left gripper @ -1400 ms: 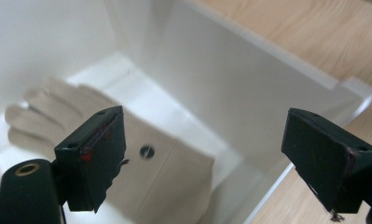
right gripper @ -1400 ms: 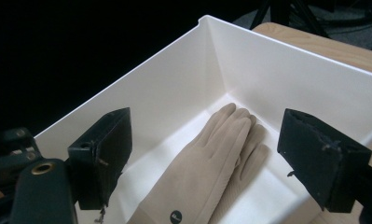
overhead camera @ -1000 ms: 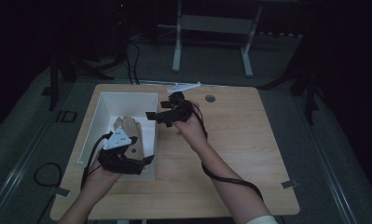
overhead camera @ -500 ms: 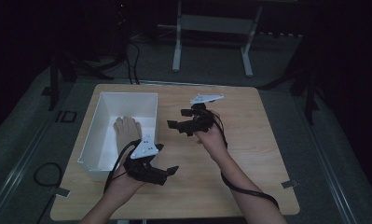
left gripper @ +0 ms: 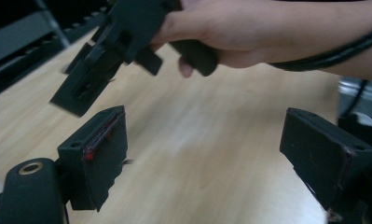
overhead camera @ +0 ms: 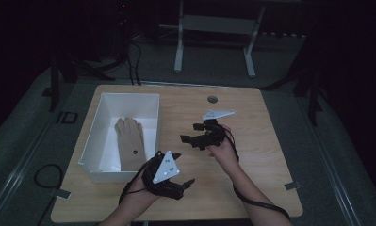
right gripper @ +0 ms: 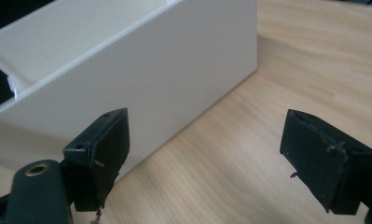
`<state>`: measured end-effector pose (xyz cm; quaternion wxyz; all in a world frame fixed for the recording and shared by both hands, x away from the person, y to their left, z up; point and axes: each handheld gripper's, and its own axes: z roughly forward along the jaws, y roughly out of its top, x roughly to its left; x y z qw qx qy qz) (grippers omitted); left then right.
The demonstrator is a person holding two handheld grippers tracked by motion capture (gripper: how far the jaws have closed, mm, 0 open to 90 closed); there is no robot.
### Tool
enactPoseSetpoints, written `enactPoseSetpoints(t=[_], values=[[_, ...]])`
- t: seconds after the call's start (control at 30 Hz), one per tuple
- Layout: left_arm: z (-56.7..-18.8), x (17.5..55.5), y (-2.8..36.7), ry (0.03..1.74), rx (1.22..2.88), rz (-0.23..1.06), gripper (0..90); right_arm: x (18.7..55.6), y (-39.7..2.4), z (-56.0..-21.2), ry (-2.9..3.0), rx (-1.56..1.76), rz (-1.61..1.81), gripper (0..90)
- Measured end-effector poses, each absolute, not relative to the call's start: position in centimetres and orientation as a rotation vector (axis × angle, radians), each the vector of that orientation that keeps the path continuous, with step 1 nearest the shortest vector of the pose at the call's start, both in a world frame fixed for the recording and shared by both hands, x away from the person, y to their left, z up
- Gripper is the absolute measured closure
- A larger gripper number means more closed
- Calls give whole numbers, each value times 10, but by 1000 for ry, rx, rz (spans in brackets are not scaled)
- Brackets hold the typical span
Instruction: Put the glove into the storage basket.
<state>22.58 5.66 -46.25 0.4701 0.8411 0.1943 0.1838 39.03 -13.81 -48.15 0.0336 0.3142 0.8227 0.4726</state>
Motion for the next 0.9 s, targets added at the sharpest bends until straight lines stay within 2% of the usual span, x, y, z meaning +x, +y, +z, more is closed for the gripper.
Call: enactPoseSetpoints(t=[0.13,0.9], values=[[-471,226,48,453,2103,405,155,384,-146,-494,2553,969,1429,158],[-531,235,24,496,2112,159,156,372,-194,-543,2560,1053,1338,150]])
